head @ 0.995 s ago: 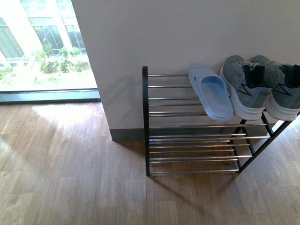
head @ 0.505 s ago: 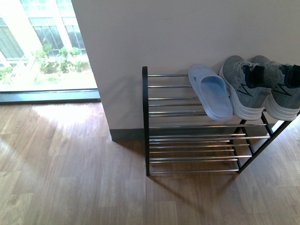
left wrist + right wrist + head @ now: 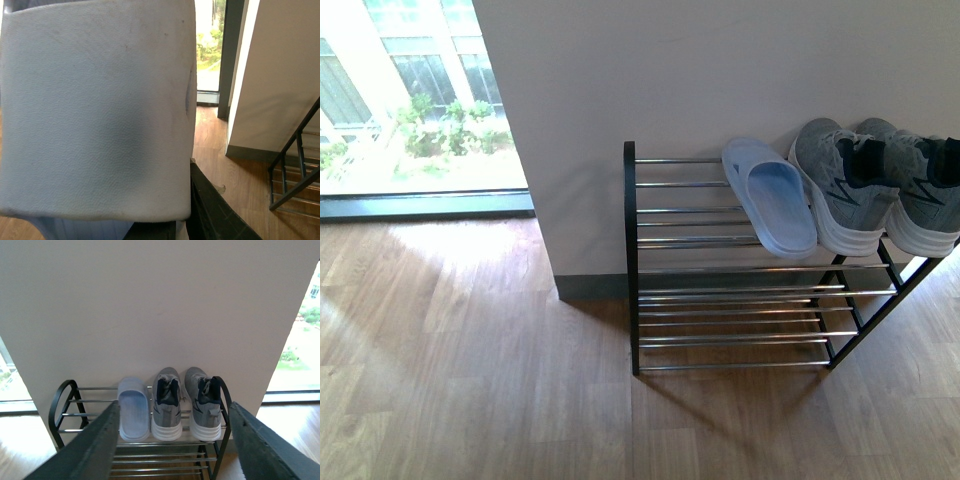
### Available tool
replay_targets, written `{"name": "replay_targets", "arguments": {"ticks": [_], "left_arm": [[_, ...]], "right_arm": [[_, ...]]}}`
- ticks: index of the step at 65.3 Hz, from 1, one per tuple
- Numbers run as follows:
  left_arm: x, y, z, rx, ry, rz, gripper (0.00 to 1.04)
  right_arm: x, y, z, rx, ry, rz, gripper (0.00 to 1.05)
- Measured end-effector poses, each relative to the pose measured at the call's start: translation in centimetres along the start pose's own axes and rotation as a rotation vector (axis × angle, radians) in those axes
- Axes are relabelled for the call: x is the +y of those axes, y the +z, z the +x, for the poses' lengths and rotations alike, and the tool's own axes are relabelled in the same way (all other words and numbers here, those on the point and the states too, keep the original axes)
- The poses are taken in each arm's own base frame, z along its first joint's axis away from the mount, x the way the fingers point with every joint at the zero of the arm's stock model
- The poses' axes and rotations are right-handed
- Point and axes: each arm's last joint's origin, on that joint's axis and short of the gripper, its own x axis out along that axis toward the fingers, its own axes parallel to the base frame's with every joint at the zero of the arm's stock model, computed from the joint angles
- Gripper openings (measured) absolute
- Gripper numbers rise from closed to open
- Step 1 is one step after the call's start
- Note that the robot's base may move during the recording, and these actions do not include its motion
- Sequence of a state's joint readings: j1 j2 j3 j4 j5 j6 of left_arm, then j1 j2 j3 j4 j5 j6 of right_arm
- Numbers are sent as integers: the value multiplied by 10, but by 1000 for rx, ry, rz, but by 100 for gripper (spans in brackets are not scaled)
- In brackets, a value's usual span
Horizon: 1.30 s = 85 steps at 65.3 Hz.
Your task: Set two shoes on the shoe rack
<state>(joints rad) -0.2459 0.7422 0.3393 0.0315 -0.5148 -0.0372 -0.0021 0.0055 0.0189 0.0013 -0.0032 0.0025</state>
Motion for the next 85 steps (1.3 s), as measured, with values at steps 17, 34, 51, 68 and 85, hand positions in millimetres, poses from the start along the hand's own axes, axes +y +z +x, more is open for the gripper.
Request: {"name": "replay_targets", "arguments": {"ticks": [17,34,51,68,85], "left_arm": [[0,0,0,-1,2,0,2],[-1,0,0,0,-11,2,2],[-9,4,14,53,-142,-79,2],[-70,35,93,122,-317,-162,2],[-140,7,186,310,-375,-155,2]], "right_arm": [[0,0,0,0,0,0,96],[0,0,0,1,-8,0,96],[0,0,0,0,-5,0,96],[0,0,0,0,-3,0,96],[0,0,0,0,-3,0,96]]}}
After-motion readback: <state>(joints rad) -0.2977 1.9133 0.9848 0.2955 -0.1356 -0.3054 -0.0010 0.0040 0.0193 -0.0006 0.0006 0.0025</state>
